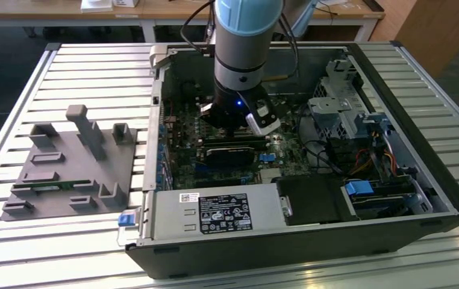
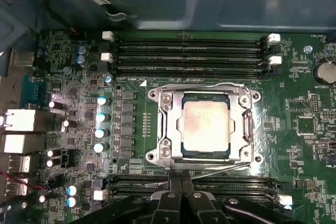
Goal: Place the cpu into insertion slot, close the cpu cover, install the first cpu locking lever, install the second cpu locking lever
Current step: 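Install the second cpu locking lever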
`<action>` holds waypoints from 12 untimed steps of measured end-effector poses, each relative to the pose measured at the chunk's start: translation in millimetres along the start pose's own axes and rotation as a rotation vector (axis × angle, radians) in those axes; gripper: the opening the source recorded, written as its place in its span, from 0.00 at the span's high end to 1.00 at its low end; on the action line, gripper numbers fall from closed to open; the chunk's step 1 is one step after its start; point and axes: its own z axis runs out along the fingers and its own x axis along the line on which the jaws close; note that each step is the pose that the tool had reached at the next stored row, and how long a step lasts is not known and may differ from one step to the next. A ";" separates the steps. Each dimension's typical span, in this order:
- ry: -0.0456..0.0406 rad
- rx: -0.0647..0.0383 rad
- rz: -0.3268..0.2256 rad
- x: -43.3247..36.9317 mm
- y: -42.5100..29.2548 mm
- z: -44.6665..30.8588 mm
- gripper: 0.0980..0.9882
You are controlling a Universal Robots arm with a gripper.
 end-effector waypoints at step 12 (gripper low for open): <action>-0.0011 -0.017 -0.001 8.0 -3.5 6.8 0.99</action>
